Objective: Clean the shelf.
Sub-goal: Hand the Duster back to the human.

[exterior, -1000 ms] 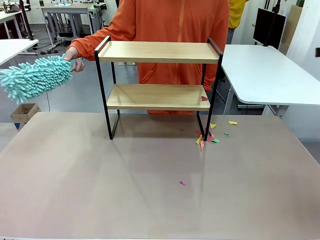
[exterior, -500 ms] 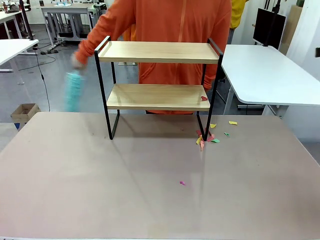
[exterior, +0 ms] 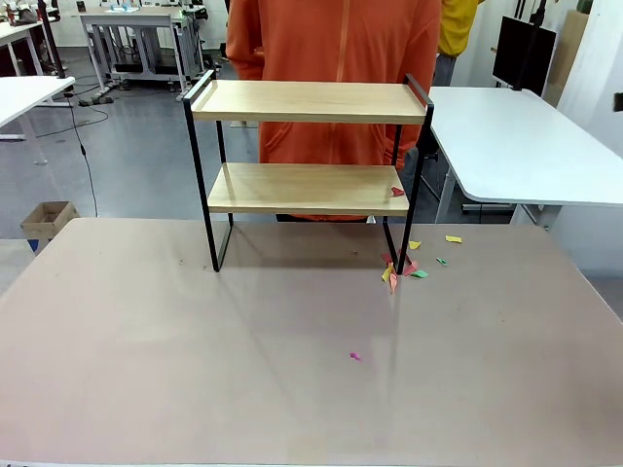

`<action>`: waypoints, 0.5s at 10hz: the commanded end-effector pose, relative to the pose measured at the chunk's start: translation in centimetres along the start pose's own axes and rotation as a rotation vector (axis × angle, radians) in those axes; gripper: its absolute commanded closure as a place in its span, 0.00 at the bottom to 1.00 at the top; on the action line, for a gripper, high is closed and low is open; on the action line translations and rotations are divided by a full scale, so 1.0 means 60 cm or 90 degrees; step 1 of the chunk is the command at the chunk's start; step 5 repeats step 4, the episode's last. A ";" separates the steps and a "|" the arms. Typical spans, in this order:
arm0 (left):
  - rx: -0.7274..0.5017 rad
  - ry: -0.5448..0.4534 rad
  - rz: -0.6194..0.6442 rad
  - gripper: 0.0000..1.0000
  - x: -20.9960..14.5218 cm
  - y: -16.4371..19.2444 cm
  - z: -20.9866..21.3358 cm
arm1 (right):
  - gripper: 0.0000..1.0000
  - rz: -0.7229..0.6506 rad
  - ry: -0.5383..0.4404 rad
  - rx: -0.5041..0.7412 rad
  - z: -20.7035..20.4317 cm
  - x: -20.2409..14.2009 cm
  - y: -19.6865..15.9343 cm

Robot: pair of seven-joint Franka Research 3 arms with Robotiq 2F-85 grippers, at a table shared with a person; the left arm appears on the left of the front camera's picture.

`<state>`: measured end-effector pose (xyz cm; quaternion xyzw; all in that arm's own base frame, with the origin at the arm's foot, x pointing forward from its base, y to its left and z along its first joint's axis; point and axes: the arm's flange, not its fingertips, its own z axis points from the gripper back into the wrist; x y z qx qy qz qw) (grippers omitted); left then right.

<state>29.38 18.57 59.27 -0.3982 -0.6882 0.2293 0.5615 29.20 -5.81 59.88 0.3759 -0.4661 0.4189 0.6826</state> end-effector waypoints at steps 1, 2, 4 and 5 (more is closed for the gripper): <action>-0.003 -0.006 0.004 0.00 -0.002 -0.001 0.003 | 0.00 0.017 -0.016 0.001 -0.001 0.003 -0.003; -0.003 -0.006 0.004 0.00 -0.002 -0.001 0.003 | 0.00 0.017 -0.016 0.001 -0.001 0.003 -0.003; -0.003 -0.006 0.004 0.00 -0.002 -0.001 0.003 | 0.00 0.017 -0.016 0.001 -0.001 0.003 -0.003; -0.003 -0.006 0.004 0.00 -0.002 -0.001 0.003 | 0.00 0.017 -0.016 0.001 -0.001 0.003 -0.003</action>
